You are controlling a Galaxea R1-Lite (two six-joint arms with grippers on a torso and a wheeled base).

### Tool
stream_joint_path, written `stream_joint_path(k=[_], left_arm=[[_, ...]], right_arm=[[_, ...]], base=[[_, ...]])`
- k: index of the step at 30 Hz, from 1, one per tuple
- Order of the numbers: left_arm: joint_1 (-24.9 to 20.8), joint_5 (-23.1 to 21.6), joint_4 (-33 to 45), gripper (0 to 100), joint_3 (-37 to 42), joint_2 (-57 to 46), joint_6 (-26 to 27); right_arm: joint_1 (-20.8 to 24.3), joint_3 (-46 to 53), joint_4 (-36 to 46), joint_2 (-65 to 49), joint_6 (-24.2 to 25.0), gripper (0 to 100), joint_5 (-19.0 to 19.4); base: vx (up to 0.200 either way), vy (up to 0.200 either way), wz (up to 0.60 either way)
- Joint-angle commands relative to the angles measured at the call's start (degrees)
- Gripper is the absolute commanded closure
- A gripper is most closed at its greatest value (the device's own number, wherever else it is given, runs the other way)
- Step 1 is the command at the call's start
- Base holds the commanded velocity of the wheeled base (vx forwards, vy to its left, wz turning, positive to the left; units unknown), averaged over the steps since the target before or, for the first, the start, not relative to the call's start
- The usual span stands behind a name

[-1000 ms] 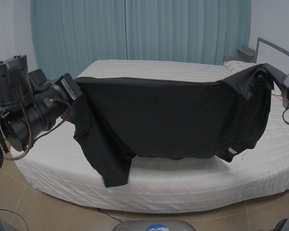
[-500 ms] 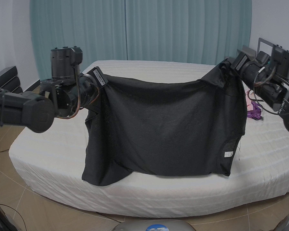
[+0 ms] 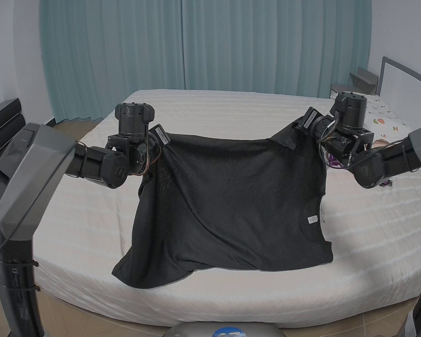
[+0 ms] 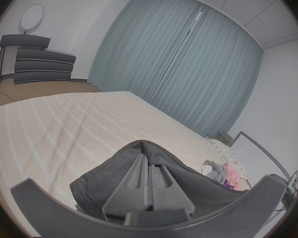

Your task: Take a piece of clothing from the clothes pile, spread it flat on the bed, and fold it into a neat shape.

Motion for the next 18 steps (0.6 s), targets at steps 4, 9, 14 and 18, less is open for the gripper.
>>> stream_joint_path(k=[4,9,14,18], left_arm=[[0.97,0.03,-0.14,100,-6.35,12.21,-0.81],[0.53,0.21,-1.02,100,-12.15,18.36,-1.69],[0.44,0.56,-0.94,100,-17.25,22.14,-3.71],[0.53,0.56,-1.02,0,-19.80,25.57,-4.15]], right_arm=[[-1.55,-5.25,-4.86,14.09,0.30,100,-0.35],[-1.55,-7.01,-6.35,19.72,0.38,100,-1.31],[-2.17,-12.90,-7.50,25.52,0.38,100,-4.48],[-2.17,-16.68,-7.32,30.70,0.38,0,-5.09]], base=[[0.000,0.000,0.00],[0.000,0.000,0.00],[0.000,0.000,0.00],[0.000,0.000,0.00]])
